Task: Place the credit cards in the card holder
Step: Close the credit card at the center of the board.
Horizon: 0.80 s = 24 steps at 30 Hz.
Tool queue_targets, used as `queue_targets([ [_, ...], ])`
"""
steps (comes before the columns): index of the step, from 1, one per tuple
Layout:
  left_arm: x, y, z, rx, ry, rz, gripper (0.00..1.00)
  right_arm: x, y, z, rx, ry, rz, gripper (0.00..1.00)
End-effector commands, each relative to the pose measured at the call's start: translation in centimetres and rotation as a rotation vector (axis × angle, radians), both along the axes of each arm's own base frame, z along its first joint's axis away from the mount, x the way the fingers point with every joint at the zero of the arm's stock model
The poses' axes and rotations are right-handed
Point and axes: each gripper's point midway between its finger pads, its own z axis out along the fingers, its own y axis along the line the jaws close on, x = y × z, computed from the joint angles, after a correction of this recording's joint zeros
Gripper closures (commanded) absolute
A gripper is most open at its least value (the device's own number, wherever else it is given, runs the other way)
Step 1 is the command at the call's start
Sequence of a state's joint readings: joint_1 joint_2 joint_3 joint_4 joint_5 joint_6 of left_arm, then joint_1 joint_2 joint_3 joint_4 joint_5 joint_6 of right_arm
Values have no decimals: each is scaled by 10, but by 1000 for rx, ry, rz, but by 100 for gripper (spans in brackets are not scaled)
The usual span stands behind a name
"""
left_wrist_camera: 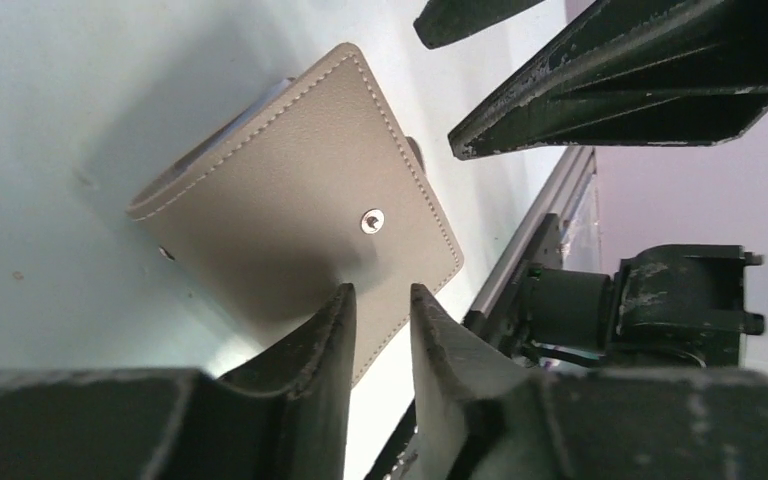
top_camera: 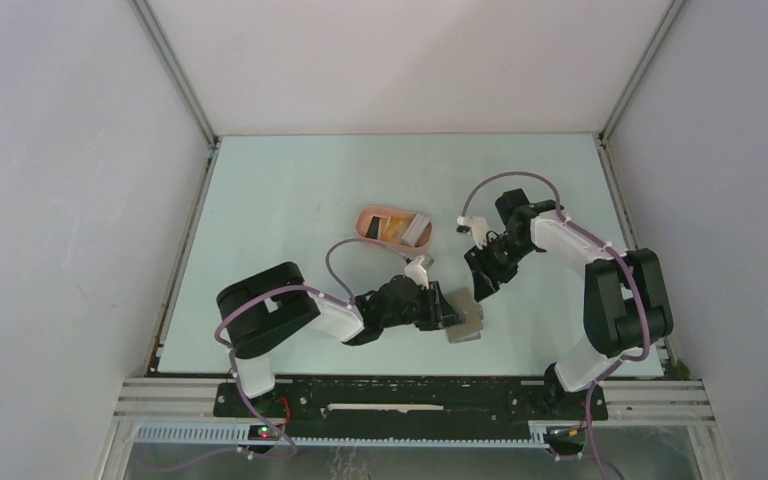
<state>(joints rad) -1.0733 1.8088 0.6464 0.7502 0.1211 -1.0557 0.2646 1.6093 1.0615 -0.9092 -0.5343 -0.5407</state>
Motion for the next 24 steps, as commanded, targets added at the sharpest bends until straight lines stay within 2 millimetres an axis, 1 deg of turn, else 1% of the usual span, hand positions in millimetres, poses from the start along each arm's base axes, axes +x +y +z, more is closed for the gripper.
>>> queue_targets([
  [1,10,-2,-10,63,-32,25,73,-8,4,-9,-1,49,21,42],
  [4,10,4,-15,81,-33,37,75,-10,6,-16,-38,56,39,42],
  [9,9,9,-15,88,-40,41,74,-17,11,-29,-105,71,85,43],
  [13,8,9,-15,88,-40,41,75,-11,5,-36,-203,10,90,42],
  [14,8,10,-15,88,-40,43,74,-10,3,-36,-217,-1,87,43],
  [16,9,11,-15,89,-43,49,74,-8,-1,-33,-233,-25,80,47],
  [19,10,14,-15,94,-47,61,75,-6,-5,-22,-217,-63,57,57],
  [21,11,16,-15,96,-50,69,75,-6,-7,-16,-198,-74,41,59],
  [24,11,16,-14,100,-53,70,75,-8,-9,-13,-181,-67,36,60],
])
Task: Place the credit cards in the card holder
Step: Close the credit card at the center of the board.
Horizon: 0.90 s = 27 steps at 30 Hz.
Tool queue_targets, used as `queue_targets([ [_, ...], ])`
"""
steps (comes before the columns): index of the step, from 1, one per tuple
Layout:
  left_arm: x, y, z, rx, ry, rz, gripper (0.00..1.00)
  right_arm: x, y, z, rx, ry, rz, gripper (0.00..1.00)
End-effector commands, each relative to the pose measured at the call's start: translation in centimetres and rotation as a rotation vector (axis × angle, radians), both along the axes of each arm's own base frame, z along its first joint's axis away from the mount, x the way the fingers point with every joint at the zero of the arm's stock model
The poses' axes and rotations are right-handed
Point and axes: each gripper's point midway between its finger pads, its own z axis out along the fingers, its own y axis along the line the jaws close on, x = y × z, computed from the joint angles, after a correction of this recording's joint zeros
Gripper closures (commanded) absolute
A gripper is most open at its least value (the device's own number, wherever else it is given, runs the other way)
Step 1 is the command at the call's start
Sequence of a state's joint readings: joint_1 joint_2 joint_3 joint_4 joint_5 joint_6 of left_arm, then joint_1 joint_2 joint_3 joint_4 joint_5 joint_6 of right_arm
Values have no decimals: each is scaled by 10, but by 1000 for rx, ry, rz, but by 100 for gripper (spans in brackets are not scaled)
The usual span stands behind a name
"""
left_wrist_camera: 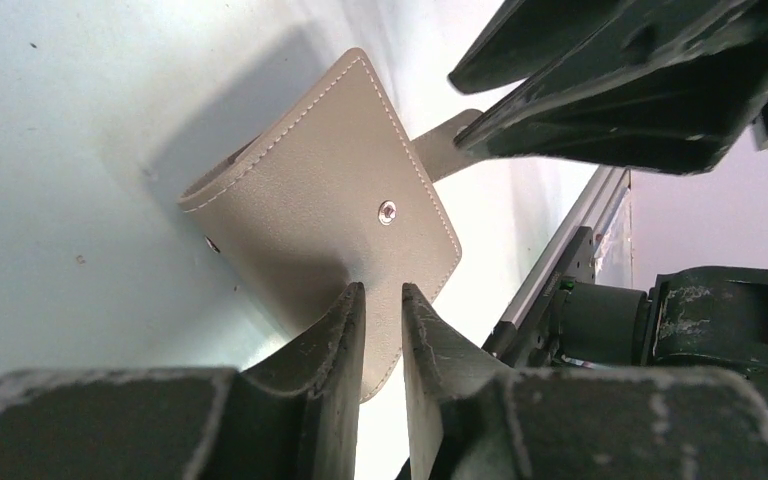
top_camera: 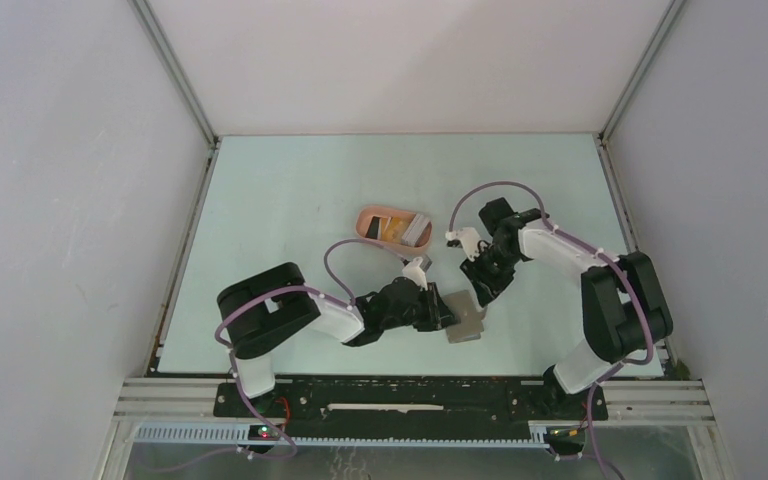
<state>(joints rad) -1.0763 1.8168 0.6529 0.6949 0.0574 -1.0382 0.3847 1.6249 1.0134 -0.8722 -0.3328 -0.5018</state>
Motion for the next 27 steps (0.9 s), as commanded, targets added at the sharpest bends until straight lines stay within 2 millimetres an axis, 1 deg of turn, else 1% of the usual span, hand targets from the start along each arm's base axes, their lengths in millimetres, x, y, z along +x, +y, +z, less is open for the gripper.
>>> queue_targets([
  [1,4,9,1,32,-42,21,75,3,-3,12,22,-37,-24,60],
  [6,5,9,0,34,-42,25,75,-4,-4,11,30,1,-22,59],
  [12,5,9,3,35,-48,25,75,-14,-7,4,23,67,-20,67],
  [17,6,8,5,36,-54,25,76,-17,-7,3,27,86,-24,72],
  [20,4,9,5,39,-56,21,76,-18,-8,3,27,93,-27,73],
  [25,3,8,8,37,-62,16,76,-19,-10,5,40,105,-38,72],
  [27,3,8,8,37,-64,14,76,-21,-10,5,44,115,-39,74],
])
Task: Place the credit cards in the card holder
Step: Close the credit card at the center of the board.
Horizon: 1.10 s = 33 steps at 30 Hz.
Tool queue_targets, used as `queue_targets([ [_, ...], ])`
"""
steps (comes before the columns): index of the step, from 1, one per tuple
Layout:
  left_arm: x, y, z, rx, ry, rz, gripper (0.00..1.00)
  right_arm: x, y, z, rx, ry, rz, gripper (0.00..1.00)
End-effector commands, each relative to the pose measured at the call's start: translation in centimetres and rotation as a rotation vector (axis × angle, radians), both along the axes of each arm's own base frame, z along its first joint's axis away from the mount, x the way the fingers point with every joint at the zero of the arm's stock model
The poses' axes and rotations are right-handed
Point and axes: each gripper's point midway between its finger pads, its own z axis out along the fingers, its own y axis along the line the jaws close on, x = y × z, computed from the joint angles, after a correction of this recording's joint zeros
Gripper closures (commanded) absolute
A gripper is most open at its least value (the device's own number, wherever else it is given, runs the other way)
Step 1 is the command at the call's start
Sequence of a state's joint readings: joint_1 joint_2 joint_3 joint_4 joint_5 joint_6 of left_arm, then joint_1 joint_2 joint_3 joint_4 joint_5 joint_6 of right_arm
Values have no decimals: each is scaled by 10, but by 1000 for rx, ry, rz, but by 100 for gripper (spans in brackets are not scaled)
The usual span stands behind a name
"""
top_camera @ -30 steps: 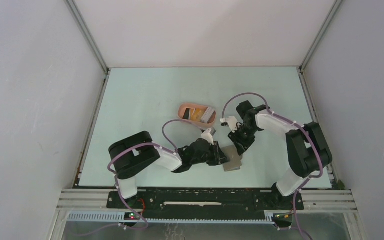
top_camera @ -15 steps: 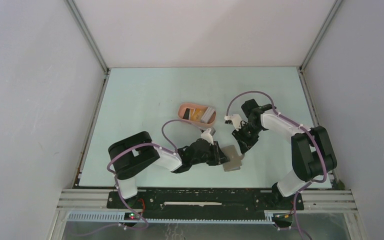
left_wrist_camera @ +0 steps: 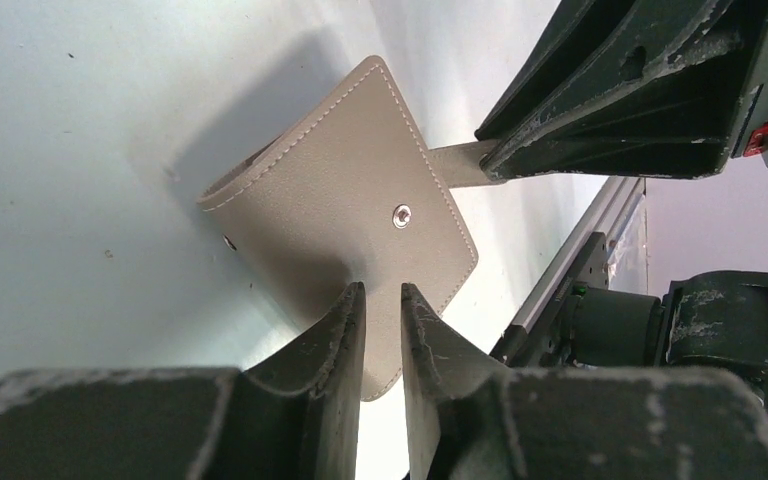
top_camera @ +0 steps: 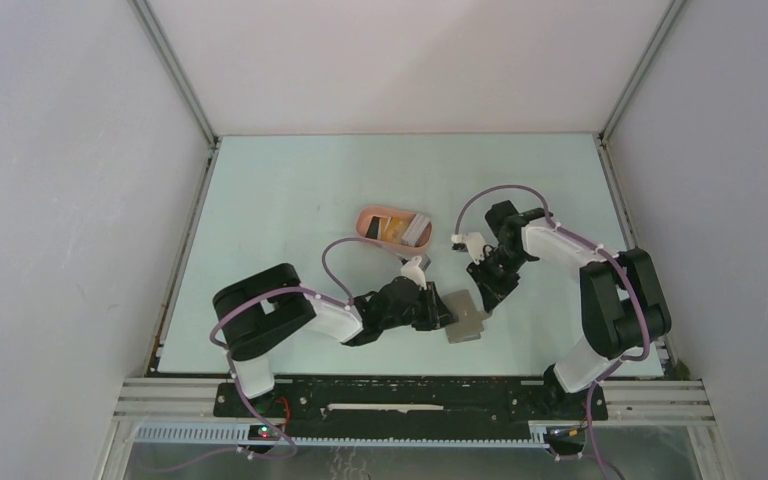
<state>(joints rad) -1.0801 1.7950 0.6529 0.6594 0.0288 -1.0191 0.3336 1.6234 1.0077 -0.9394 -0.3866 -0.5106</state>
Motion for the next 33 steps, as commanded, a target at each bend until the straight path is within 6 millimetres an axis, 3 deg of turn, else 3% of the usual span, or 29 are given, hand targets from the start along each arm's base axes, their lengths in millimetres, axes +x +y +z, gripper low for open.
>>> queue_targets([
  [1,1,4,9,11,-44,0,76,-8,-1,2,19,37,2,75],
  [4,5,7,9,18,-58,26,76,-9,-1,3,25,43,1,83],
  [8,6,7,9,20,-63,26,75,-9,1,3,34,43,3,100],
  [15,9,0,5,40,-72,7,75,15,10,18,49,-79,16,100],
  [25,20,-7,-2,79,-90,20,76,50,40,29,80,-129,40,100],
  [33,30,-6,-11,106,-89,46,76,48,63,19,123,-81,61,100],
])
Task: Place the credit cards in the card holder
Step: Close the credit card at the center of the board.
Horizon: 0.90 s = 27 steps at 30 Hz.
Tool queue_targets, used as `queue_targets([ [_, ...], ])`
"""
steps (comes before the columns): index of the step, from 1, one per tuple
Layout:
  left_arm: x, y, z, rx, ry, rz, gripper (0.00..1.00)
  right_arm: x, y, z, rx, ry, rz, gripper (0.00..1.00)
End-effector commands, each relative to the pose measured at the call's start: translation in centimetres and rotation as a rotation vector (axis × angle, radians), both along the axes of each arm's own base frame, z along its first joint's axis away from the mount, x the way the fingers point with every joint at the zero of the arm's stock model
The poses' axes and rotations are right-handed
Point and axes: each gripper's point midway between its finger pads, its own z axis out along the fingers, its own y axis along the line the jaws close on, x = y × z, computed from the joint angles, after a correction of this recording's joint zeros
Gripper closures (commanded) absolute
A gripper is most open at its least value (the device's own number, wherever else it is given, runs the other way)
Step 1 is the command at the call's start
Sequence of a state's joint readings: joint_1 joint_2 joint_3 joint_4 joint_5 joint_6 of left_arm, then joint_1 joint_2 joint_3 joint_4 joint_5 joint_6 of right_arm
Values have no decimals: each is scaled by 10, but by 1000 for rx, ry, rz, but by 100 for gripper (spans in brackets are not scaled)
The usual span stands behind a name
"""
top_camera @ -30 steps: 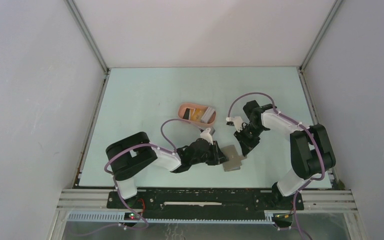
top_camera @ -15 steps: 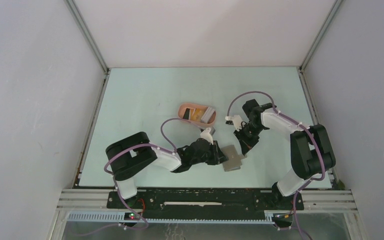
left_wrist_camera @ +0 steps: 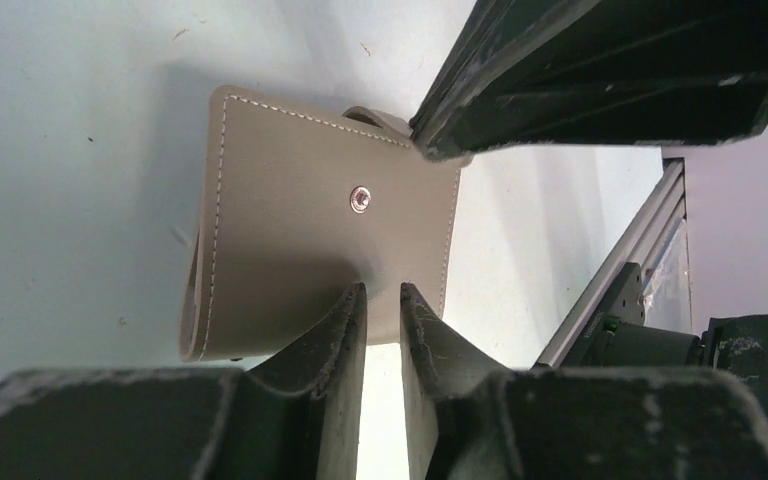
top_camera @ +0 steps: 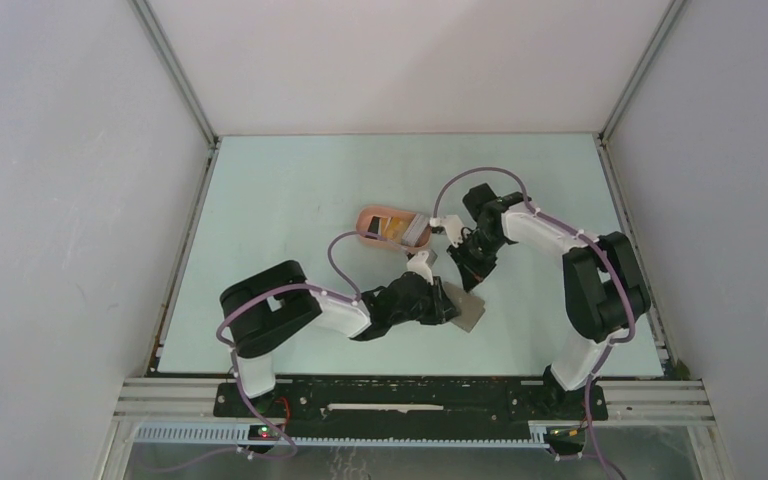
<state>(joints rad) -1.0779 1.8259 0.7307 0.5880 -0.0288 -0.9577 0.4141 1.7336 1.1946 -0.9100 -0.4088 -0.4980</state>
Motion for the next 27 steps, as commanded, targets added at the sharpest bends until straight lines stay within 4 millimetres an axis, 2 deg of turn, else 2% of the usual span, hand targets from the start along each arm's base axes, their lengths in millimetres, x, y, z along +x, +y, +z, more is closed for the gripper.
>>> queue_targets([
  [1,13,1,-11,48,-25,26,77,4,21,5,74,14,-6,100],
  [8,13,6,-16,56,-19,47,78,-3,22,-11,67,61,-6,99],
  [12,13,7,-16,57,-20,49,85,-4,21,-14,62,64,-9,91],
  [21,13,10,-19,65,-16,54,89,-9,13,-8,42,28,3,70],
  [27,15,10,-20,69,-14,60,90,-9,7,-6,25,4,5,65],
])
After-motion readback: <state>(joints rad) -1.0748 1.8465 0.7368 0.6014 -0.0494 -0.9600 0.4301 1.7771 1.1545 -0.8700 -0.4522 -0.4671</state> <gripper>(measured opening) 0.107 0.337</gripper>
